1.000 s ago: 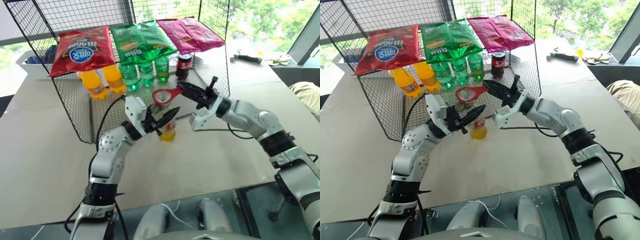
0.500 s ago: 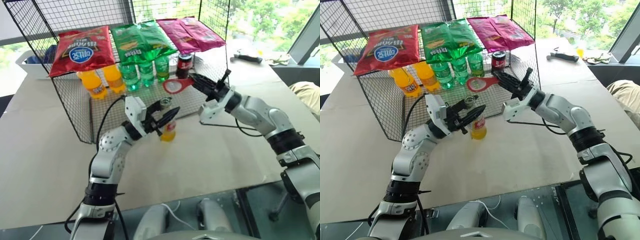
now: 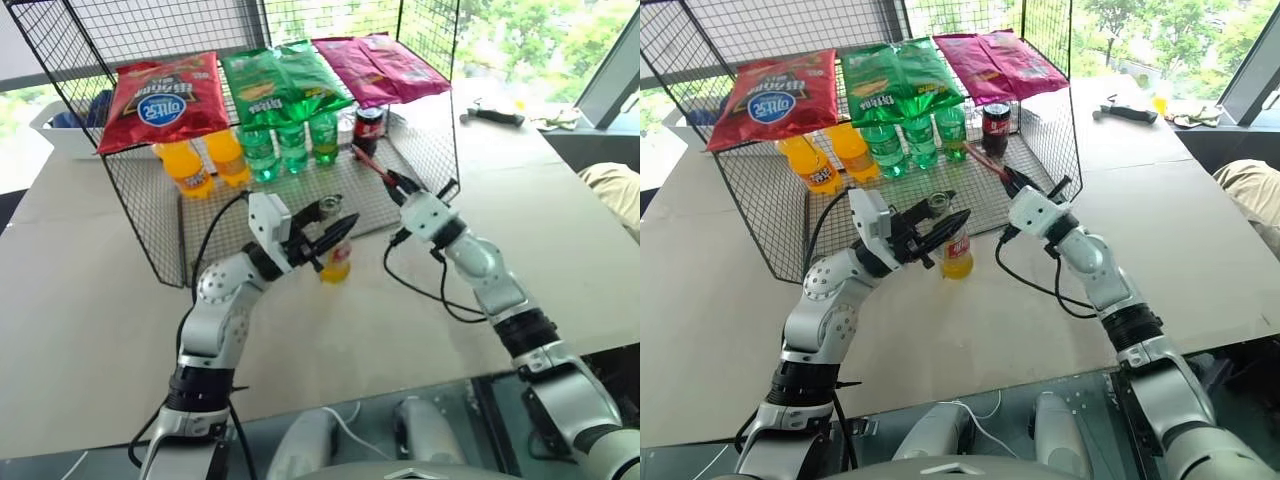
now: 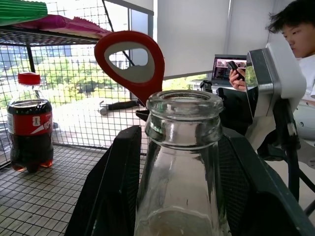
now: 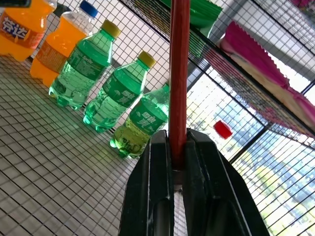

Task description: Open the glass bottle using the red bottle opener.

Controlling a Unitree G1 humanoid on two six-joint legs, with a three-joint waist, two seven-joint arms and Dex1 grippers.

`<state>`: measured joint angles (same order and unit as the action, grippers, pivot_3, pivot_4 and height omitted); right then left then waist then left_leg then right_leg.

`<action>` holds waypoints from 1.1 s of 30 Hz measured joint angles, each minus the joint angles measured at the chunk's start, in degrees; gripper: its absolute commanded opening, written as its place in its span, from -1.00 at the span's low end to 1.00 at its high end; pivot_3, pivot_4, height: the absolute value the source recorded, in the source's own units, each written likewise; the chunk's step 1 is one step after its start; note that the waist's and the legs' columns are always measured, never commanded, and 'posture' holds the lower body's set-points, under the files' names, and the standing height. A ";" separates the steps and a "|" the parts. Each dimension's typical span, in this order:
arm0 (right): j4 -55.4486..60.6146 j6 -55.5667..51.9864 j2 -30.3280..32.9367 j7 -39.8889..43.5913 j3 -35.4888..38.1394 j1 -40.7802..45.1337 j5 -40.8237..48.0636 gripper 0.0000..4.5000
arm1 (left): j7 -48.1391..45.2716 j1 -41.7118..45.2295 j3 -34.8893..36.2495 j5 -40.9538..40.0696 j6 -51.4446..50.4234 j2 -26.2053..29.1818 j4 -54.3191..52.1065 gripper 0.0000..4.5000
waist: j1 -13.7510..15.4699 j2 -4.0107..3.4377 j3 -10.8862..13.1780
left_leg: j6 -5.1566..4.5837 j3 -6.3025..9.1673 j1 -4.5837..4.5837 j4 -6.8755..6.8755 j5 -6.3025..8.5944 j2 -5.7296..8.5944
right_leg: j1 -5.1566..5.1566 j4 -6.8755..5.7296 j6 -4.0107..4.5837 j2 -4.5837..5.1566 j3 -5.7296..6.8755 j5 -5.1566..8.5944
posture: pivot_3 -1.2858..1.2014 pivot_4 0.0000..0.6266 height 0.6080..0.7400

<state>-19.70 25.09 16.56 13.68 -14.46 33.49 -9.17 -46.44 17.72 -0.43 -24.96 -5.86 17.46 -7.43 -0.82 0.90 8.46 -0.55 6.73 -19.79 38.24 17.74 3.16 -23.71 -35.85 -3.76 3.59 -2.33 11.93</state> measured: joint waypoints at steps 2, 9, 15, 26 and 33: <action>1.38 -1.35 -0.59 0.66 0.05 -0.98 0.38 -1.00 | 0.03 -0.07 0.00 0.00 -0.01 0.02 -0.12 -0.23 | 0.00 -0.01 0.01 | 0.00 0.00 0.00 -0.01 0.00 0.01 | 0.00 0.00 0.00 0.00 0.00 0.00 | 0.03 -0.52 1.00; 4.78 -4.93 -1.56 2.27 0.17 -3.91 0.69 -1.00 | 0.45 -2.32 -1.12 0.93 -2.06 0.22 1.60 0.97 | -0.09 -0.04 0.11 | 0.00 0.02 -0.11 -0.03 0.00 0.01 | -0.13 0.01 0.00 -0.02 0.03 0.00 | 0.03 -0.52 1.00; 5.40 -4.99 -1.56 3.16 0.23 -4.05 0.53 -1.00 | 0.53 -2.29 -1.11 1.08 -2.06 0.25 1.54 0.97 | -0.11 -0.05 0.11 | 0.01 0.00 -0.11 -0.04 0.00 0.01 | -0.13 0.02 0.00 -0.01 0.02 0.00 | 0.03 -0.52 1.00; 15.57 -22.27 -4.05 9.64 3.72 -14.42 12.44 -1.00 | 0.50 -7.09 0.52 0.76 -2.62 3.72 -1.83 0.97 | -0.01 -0.10 0.14 | 0.01 0.00 -0.13 -0.14 0.01 -0.07 | -0.17 0.07 0.00 0.00 0.01 0.01 | 0.03 -0.52 1.00; 27.83 -43.78 -2.10 12.46 5.15 -25.14 21.97 -0.63 | 0.61 -14.68 3.13 -1.04 -3.73 6.22 -6.52 1.00 | 0.00 -0.17 0.19 | -0.04 -0.03 -0.14 -0.14 0.05 -0.13 | -0.17 0.08 0.00 0.01 0.00 0.01 | 0.03 -0.52 1.00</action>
<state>8.14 -18.68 14.46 26.14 -9.32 8.36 12.80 -45.83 3.04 2.70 -26.00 -9.59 23.69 -13.95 -0.82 0.73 8.65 -0.58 6.71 -19.93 38.10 17.78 3.03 -23.89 -35.77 -3.76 3.60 -2.33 11.94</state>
